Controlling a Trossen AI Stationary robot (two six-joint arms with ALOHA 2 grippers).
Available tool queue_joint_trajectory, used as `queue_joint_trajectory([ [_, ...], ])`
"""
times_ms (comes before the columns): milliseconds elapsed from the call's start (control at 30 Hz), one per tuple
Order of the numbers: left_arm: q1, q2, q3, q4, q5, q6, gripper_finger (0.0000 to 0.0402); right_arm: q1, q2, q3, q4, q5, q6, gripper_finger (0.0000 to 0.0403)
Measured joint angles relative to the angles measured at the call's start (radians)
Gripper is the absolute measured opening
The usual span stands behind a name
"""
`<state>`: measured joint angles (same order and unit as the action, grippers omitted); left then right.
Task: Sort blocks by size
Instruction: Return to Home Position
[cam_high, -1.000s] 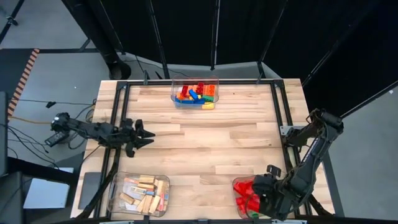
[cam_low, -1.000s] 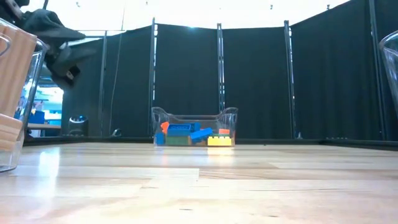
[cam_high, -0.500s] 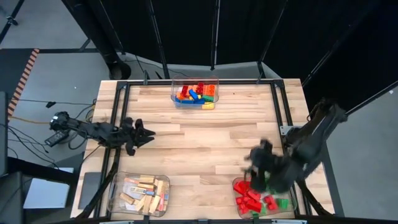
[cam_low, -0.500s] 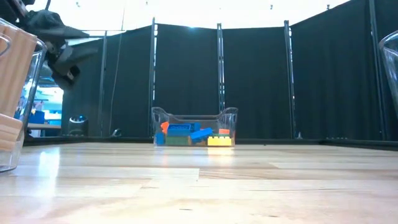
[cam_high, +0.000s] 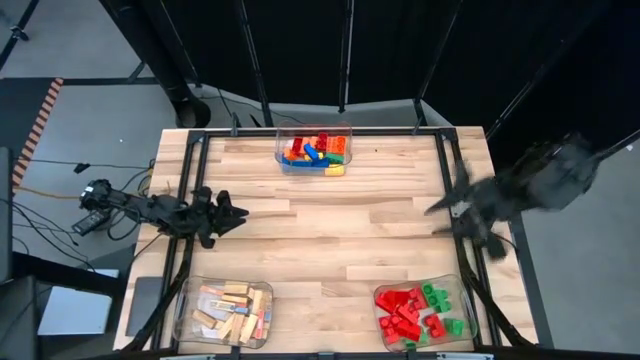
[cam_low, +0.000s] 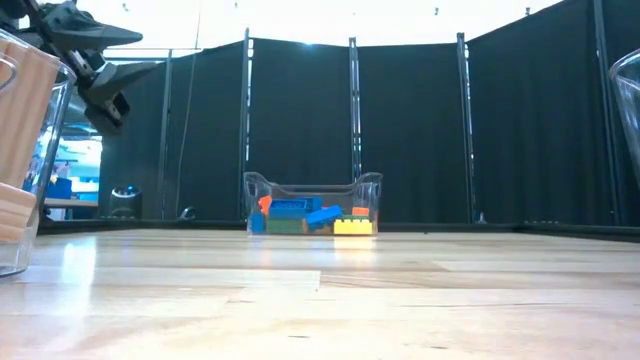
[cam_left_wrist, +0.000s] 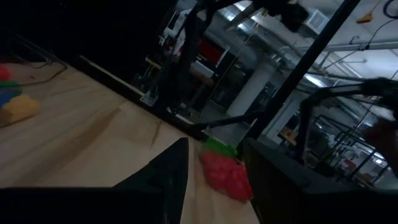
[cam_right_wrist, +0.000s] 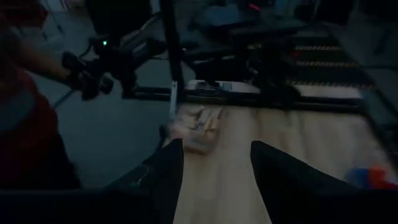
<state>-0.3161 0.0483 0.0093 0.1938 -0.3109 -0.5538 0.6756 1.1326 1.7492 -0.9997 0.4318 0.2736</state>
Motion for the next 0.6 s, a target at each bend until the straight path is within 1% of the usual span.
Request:
queue_joint_trajectory([
  [33,0.0,0.0,0.0,0.007,0.001,0.003,0.0163,-0.005,-0.044,-0.004,-0.036,0.016,0.004,0.0201],
  [100,0.0,0.0,0.0,0.03,0.001,0.025,0.0163,-0.022,-0.171,-0.028,-0.089,0.091,0.072,0.0201],
  [167,0.0,0.0,0.0,0.049,0.001,0.036,0.0163,-0.025,-0.318,-0.081,-0.052,0.109,0.071,0.0199],
  [200,0.0,0.0,0.0,0.052,0.001,0.039,0.0163,-0.023,-0.39,-0.125,0.019,0.087,0.02,0.0199],
  [233,0.0,-0.001,0.0,0.052,0.001,0.041,0.0163,-0.022,-0.46,-0.179,0.116,0.031,-0.048,0.0199],
  [267,0.0,-0.001,0.0,0.052,0.001,0.041,0.0163,-0.023,-0.531,-0.243,0.213,-0.055,-0.119,0.02],
  [300,0.0,0.0,0.0,0.052,0.001,0.04,0.0163,-0.022,-0.601,-0.317,0.287,-0.128,-0.174,0.0201],
  [333,0.0,0.0,0.0,0.051,0.001,0.037,0.0163,-0.019,-0.669,-0.394,0.353,-0.164,-0.214,0.0201],
  [367,0.0,0.0,0.0,0.052,0.001,0.031,0.0163,-0.015,-0.734,-0.475,0.437,-0.164,-0.233,0.0202],
  [400,0.0,-0.001,0.0,0.052,0.001,0.027,0.0163,-0.013,-0.793,-0.561,0.504,-0.14,-0.233,0.0202],
  [467,0.0,0.0,0.0,0.055,0.007,0.024,0.0163,-0.012,-0.888,-0.747,0.619,-0.113,-0.201,0.0202],
  [567,0.0,-0.001,0.0,0.077,0.035,0.027,0.0163,-0.012,-0.977,-1.082,0.851,-0.13,-0.193,0.02],
  [600,0.0,0.0,0.0,0.086,0.046,0.038,0.0163,-0.012,-1.0,-1.191,0.976,-0.139,-0.196,0.0199],
])
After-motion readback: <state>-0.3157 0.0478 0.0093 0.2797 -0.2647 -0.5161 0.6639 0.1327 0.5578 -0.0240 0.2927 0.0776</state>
